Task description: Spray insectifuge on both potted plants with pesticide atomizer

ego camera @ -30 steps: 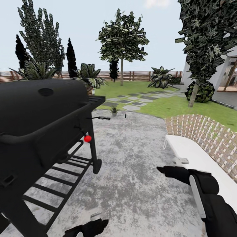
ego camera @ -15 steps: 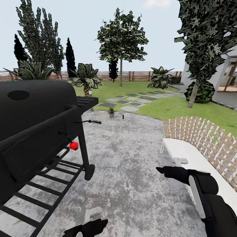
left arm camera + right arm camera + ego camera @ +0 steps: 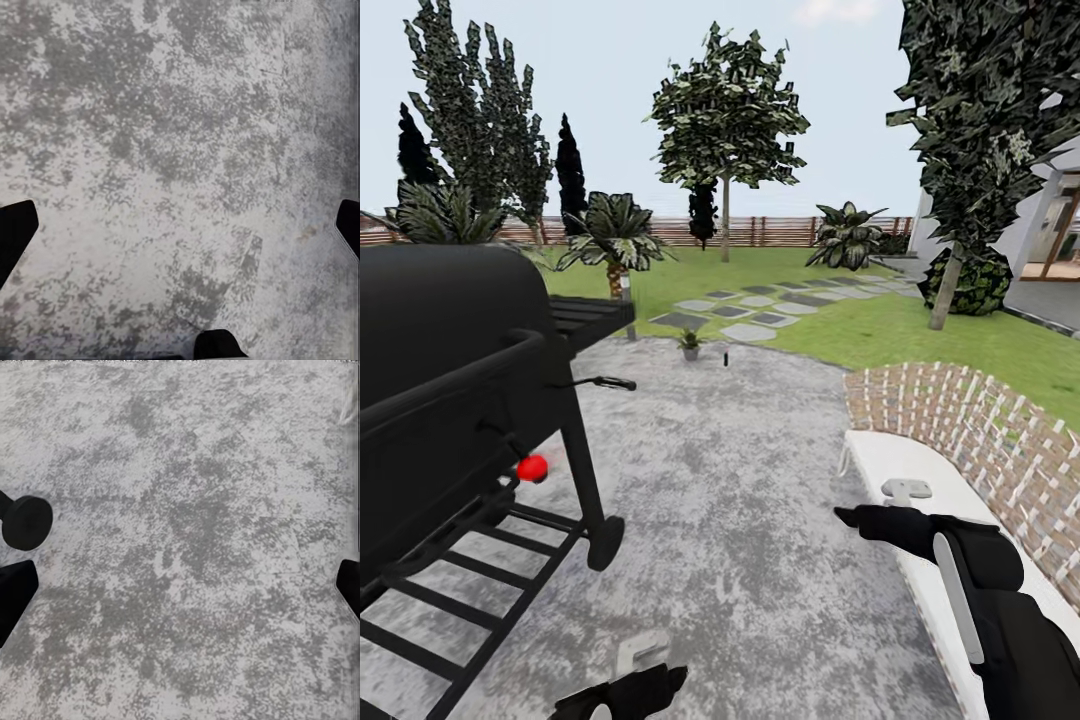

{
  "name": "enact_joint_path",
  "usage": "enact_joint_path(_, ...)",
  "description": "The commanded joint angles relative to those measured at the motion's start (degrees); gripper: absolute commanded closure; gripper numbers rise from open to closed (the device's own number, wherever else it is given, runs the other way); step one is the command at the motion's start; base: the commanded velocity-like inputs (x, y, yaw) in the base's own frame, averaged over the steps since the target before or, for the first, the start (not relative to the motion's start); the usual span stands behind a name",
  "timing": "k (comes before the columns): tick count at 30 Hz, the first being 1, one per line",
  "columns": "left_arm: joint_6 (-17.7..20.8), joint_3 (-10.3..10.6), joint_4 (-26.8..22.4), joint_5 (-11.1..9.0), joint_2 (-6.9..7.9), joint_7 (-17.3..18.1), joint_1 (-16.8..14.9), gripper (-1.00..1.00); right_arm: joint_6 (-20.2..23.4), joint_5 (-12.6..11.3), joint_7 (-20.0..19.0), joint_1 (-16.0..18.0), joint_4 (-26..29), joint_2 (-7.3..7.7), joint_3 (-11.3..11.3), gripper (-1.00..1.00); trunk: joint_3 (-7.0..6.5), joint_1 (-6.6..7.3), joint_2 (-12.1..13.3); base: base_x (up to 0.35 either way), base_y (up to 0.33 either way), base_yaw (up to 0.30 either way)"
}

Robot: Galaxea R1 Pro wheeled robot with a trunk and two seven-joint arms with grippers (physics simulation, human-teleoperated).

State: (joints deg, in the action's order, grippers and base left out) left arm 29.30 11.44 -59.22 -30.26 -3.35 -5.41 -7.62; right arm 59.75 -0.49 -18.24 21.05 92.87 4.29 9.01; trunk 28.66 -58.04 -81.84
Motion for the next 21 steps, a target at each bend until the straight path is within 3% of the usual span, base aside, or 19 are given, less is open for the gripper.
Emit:
enact_joint_path(1,0.23,0.08,-0.11,-0.59,0.01,-0.57,-0.02,-1.00,0.25,-0.03,-0.13,0.04,0.03,0.01,0.04,-1.00,0.06,-0.03,-0.03,0.259,-0.250,0.000)
enact_joint_path(9,0.23,0.00,-0.11,-0.82,0.01,-0.57,-0.02,-1.00,0.25,-0.03,-0.13,0.04,0.03,-0.15,0.04,-1.00,0.06,-0.03,-0.03,0.282,-0.195,0.000)
enact_joint_path(21,0.23,-0.03,-0.11,-0.94,0.01,-0.54,-0.02,-1.00,0.25,-0.03,-0.12,0.04,0.03,-0.37,0.04,-1.00,0.06,-0.03,-0.03,0.331,-0.023,0.000)
